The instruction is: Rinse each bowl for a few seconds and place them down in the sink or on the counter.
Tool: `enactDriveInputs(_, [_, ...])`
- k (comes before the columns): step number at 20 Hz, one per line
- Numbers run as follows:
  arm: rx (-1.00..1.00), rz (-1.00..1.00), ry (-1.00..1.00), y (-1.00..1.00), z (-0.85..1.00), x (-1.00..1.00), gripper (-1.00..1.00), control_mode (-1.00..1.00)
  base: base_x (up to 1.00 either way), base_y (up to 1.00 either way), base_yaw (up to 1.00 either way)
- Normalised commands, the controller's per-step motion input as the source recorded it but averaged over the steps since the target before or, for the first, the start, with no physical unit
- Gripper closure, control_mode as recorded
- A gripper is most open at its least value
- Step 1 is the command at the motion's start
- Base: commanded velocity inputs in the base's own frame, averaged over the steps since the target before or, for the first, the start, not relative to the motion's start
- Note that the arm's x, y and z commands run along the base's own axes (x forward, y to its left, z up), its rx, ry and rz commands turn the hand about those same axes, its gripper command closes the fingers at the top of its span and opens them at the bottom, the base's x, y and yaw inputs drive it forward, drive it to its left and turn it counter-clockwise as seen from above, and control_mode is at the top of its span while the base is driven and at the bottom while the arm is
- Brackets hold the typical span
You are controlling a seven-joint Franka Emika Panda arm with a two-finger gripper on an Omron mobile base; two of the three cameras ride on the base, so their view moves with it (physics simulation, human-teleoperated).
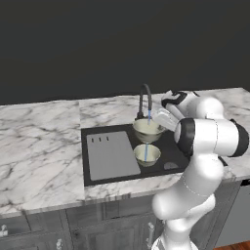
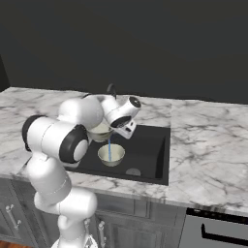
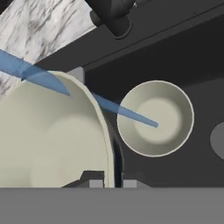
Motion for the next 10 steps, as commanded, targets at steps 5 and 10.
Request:
enactDriveInputs(5, [0.0,0.09,0.0,-0.18,-0.13,0.3,1.0,-1.0,0.0,0.0,0.0])
enactDriveInputs(10, [0.01,0.08,0.0,-0.14,-0.09,0.35,1.0,-1.0,0.0,0.0,0.0])
